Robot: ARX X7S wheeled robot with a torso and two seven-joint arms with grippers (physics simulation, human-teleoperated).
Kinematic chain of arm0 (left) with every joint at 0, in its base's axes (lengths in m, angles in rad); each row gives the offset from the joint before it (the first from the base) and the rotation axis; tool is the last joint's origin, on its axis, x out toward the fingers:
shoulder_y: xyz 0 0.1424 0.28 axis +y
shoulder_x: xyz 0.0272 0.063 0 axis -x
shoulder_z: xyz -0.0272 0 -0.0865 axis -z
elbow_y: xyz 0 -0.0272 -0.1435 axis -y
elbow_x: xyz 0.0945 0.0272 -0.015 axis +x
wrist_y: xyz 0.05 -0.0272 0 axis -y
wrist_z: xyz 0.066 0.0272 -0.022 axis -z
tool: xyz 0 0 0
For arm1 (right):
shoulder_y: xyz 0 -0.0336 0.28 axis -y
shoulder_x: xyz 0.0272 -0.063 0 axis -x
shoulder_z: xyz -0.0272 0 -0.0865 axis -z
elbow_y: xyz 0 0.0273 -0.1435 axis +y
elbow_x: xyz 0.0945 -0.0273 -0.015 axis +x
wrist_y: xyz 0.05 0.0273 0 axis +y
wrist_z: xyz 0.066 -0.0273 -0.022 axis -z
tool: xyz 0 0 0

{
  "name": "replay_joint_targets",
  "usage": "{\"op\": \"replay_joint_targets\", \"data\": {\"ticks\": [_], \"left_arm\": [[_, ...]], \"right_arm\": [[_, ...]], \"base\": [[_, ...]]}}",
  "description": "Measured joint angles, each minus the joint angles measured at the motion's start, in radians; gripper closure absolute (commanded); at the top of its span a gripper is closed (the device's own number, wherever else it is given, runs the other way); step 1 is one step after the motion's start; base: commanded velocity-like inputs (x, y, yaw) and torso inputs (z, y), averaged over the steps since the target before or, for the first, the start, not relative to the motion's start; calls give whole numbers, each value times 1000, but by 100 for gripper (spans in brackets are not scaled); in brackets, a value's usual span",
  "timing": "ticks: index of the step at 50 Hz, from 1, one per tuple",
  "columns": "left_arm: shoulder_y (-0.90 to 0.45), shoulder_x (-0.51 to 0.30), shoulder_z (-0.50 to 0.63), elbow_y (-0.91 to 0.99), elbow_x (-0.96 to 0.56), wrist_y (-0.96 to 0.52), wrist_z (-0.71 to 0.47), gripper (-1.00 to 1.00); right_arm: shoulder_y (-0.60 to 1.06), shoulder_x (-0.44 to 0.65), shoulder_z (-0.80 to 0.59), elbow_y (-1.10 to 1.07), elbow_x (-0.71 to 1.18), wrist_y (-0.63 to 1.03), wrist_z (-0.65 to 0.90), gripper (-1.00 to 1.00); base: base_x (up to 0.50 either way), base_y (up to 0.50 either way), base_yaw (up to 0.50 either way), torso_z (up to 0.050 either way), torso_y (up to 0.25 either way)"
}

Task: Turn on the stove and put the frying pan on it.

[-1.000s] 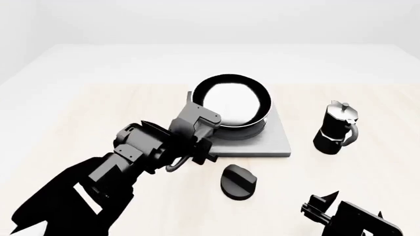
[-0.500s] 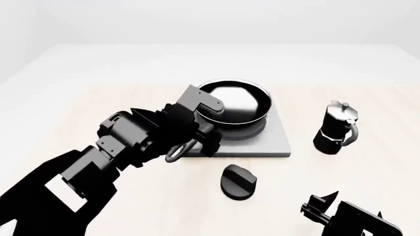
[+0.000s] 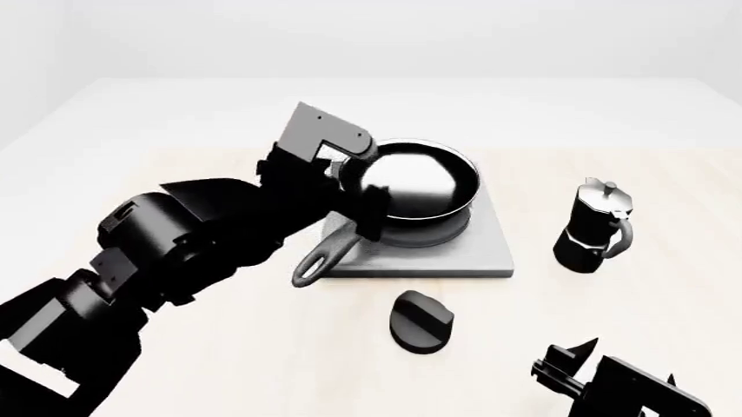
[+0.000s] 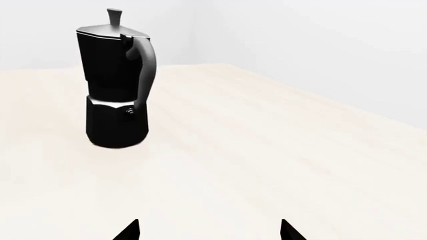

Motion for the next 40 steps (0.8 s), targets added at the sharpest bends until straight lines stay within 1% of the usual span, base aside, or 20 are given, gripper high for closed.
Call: {"op": "replay_joint_targets", "data": {"ticks": [6, 12, 22, 32, 40], "left_arm": [[96, -60, -63, 116, 22, 123, -85, -100], [207, -107, -113, 205, 83, 261, -184, -100], [403, -164, -165, 311, 235, 488, -348, -100], [591, -184, -214, 337, 367, 716, -468, -100], [704, -177, -242, 307, 448, 875, -515, -100]], "right_arm": [[0, 1, -1, 0, 0, -2, 1, -100], [0, 1, -2, 1, -1, -4, 2, -100], [-1, 2, -4, 2, -2, -8, 4, -100], [1, 3, -6, 5, -5, -11, 6, -100], [2, 4, -8, 5, -8, -13, 8, -100]], "base": [[0, 0, 0, 0, 0], [0, 0, 0, 0, 0], [0, 0, 0, 0, 0], [0, 0, 0, 0, 0], [0, 0, 0, 0, 0]]}}
